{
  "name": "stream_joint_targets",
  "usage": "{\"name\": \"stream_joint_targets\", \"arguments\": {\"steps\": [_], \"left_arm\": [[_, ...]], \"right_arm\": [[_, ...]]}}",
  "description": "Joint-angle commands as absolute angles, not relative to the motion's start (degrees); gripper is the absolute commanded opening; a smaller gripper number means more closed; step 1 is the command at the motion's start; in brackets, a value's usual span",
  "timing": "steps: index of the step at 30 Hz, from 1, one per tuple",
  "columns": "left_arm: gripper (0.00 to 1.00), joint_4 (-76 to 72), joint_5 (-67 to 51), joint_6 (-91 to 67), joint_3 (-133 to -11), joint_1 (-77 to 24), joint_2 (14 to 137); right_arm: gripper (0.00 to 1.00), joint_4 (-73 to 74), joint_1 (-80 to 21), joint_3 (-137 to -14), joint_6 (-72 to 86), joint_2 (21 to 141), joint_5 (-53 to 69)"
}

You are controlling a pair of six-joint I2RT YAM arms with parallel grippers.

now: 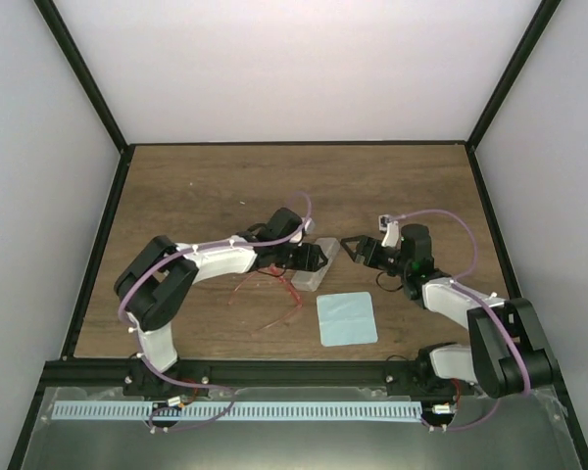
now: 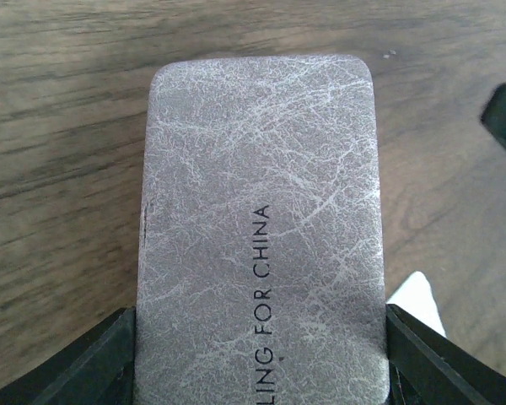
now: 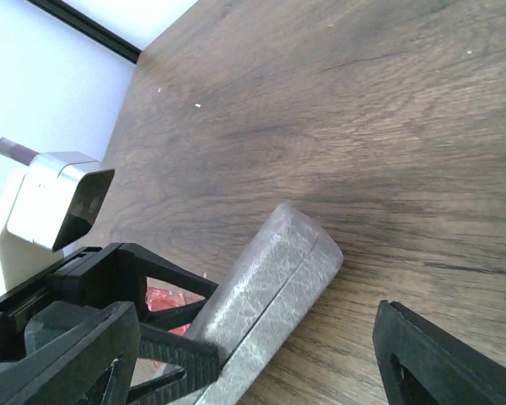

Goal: Organize the sunglasses
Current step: Open the sunglasses case at the center of the board.

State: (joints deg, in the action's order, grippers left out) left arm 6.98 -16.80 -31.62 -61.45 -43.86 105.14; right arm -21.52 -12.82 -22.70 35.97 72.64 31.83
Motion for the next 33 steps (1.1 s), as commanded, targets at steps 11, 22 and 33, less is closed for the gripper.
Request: {"name": "stream_joint_targets", "arguments": {"steps": [11,22,33], "left_arm": [[0.58,-8.7,-20.1,-35.7,-54.3,-43.7,97.2],[0.58,-11.4,-20.2,-36.5,-52.5,-43.7,95.3],[0.58,-11.5,-19.9,-36.2,-52.6,-43.7,95.7]], "right_arm": [[0.78,-27.9,-12.4,-22.7,38.2,77.2,36.8],[0.78,-28.3,-12.5,-23.4,38.1,79.3,38.6],[0.78,-29.3,-12.5,-23.0,38.1,78.3,39.8]]}}
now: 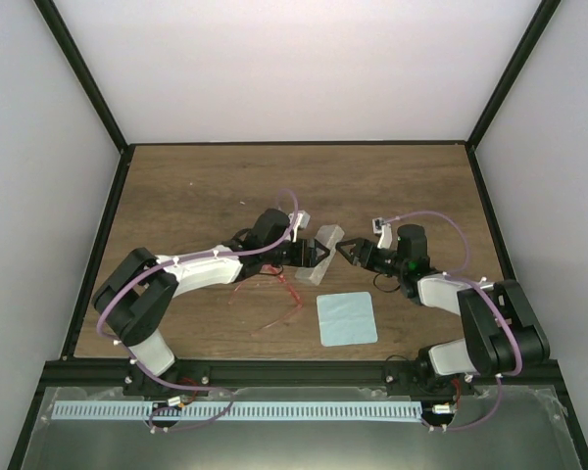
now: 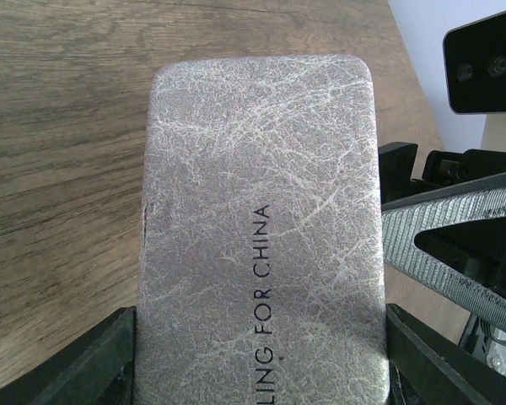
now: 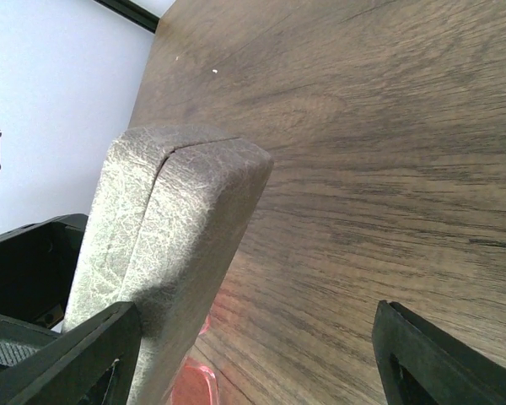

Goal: Organize the sunglasses
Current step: Open the sunglasses case at the center of the board.

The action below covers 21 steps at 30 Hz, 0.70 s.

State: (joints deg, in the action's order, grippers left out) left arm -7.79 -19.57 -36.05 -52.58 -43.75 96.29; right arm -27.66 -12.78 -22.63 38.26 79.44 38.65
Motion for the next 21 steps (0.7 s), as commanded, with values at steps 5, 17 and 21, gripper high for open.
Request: {"name": "stream_joint_targets", "arguments": {"steps": [5,17,21], "left_arm": [[0.58,-10.5,-18.6,-35.1,-53.3,-43.7,96.4],[0.59,-13.3,-23.4,-37.0,-52.3,-43.8,95.4],[0.59,-14.2,-24.8,-37.5,-52.3,-43.7,95.7]], "right_arm": [[0.78,-29.6,-12.5,-22.6,38.0,76.9,39.5],[0.79,-29.6,-12.5,-23.9,37.8,80.5,41.8],[0.79,-27.2,-12.6,-24.7,37.2,81.3,40.4]]}}
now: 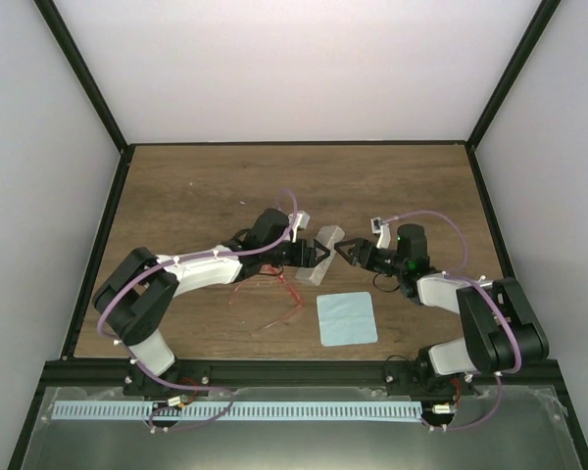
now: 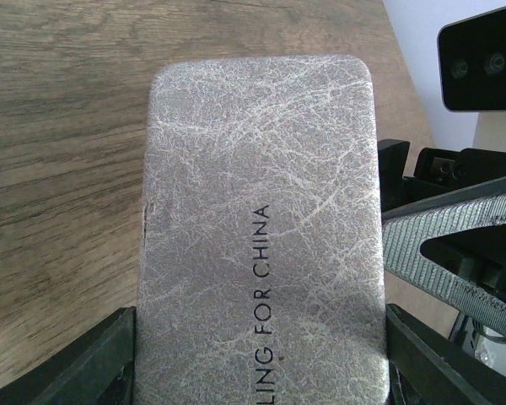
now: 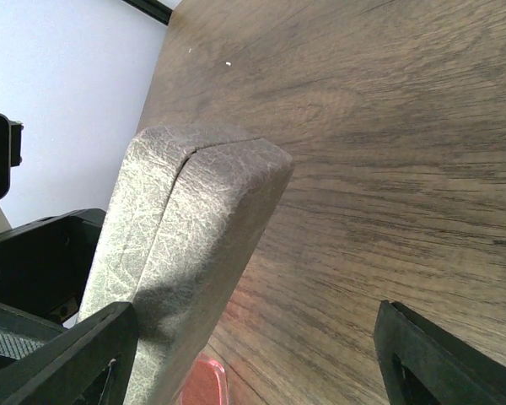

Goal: Organize the sunglasses
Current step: Open the sunglasses case at the center of the board.

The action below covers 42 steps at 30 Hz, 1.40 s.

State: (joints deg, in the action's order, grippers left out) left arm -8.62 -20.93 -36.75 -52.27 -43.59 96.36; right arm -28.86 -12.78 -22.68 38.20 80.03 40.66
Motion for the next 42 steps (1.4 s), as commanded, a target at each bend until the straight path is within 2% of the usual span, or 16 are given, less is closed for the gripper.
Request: {"name": "stream_joint_targets", "arguments": {"steps": [1,13,23,28,42], "left_arm": [[0.59,-14.1,-24.8,-37.4,-52.3,-43.7,95.5],[0.58,-15.4,-25.0,-37.2,-50.8,-43.5,91.6],[0.58,-16.1,-24.9,-37.3,-50.9,-43.6,93.8],[0.58,-16.3,-24.5,-37.2,-51.1,-43.6,94.7],[0.58,-16.7,-24.8,-36.7,-50.4,-43.8,92.5]], "right_arm": [[0.79,-27.0,-12.6,-24.9,37.1,81.8,40.3],[0.8,-21.3,-12.6,-27.6,35.8,86.6,37.0],[0.8,-25.0,-12.6,-26.2,36.3,83.3,39.9],[0.88,-28.2,-13.4,-24.8,36.2,80.6,41.6],[0.91,-24.0,-16.4,-28.2,33.7,84.0,39.8]]}}
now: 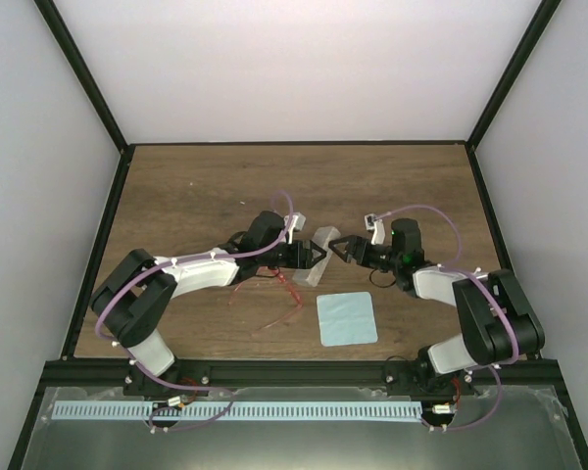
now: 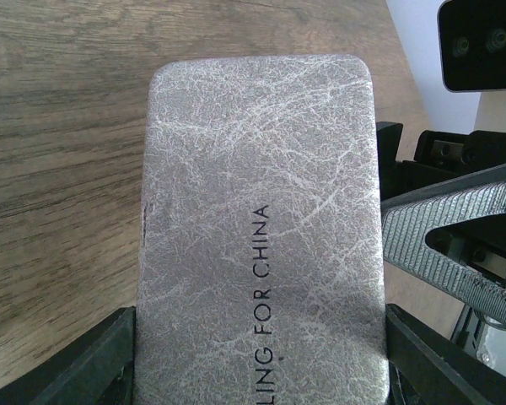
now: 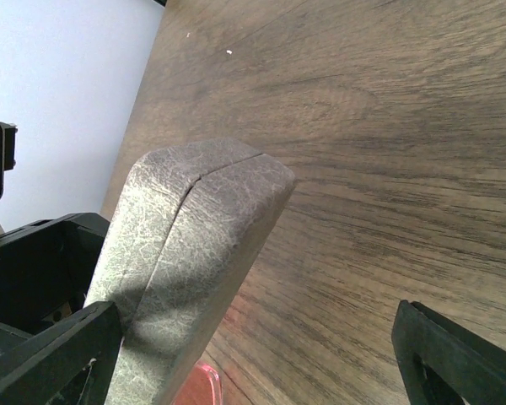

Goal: Organize the sunglasses
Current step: Open the sunglasses case at the center of the board.

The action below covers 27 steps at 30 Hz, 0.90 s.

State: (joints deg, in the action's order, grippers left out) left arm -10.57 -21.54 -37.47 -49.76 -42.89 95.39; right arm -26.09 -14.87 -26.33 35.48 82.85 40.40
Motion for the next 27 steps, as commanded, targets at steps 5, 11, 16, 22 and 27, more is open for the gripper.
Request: {"name": "stream_joint_targets", "arguments": {"steps": [5,11,16,22,27], "left_arm": [[0.58,-17.6,-24.4,-36.5,-49.5,-43.8,90.6],[0.58,-19.2,-22.5,-36.6,-47.4,-43.7,86.7],[0.58,-19.2,-22.6,-36.6,-47.2,-43.5,85.6],[0.58,-20.5,-23.5,-37.3,-46.8,-43.4,86.1],[0.58,-22.7,-25.6,-39.1,-46.0,-42.9,86.1]], "right_arm": [[0.91,-20.7,-16.4,-29.4,33.2,85.7,37.6],[0.91,-17.2,-16.4,-31.1,32.9,88.5,35.4],[0.91,-15.9,-16.4,-31.7,32.7,89.2,34.1],[0.91,-15.1,-16.4,-32.1,32.7,89.7,33.6],[0.91,-15.0,-16.4,-32.2,32.7,89.7,33.6]]}}
